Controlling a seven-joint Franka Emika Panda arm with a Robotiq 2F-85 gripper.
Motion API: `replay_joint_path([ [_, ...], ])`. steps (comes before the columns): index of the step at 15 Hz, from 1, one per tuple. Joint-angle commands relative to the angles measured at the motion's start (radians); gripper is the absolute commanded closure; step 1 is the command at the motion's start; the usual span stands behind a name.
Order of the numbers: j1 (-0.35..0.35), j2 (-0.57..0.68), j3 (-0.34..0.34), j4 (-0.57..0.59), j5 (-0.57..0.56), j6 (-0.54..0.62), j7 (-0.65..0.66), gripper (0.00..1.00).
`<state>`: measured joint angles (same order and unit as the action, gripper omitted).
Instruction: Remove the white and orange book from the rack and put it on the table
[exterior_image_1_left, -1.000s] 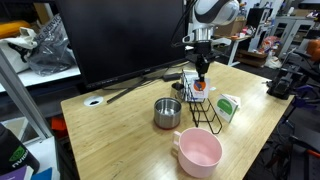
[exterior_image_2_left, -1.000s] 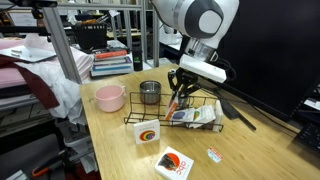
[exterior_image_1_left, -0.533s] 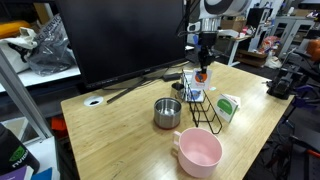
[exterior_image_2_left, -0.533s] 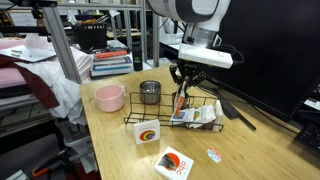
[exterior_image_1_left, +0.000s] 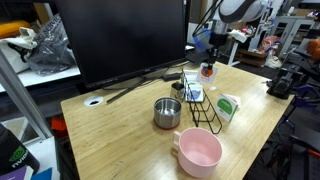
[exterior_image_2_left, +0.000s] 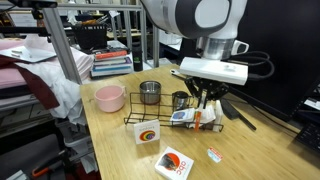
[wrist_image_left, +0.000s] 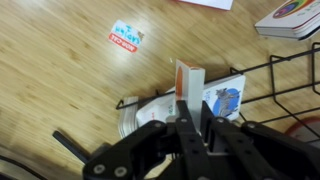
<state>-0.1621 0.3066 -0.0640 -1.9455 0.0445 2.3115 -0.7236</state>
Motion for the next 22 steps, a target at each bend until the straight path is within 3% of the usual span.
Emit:
replay_joint_path([
  [1,-0.001,-0.003,-0.037,-0.038,-0.06,0.073,0.173,0.96],
  [5,-0.006,0.045,-0.062,-0.005,-0.125,0.096,0.304,0.96],
  [10,-0.008,0.035,-0.046,-0.009,-0.131,0.097,0.34,0.96],
  [16,-0.002,-0.055,-0.037,-0.103,-0.125,0.121,0.349,0.96],
  [22,-0.002,-0.168,-0.074,-0.19,-0.141,0.14,0.447,0.96],
])
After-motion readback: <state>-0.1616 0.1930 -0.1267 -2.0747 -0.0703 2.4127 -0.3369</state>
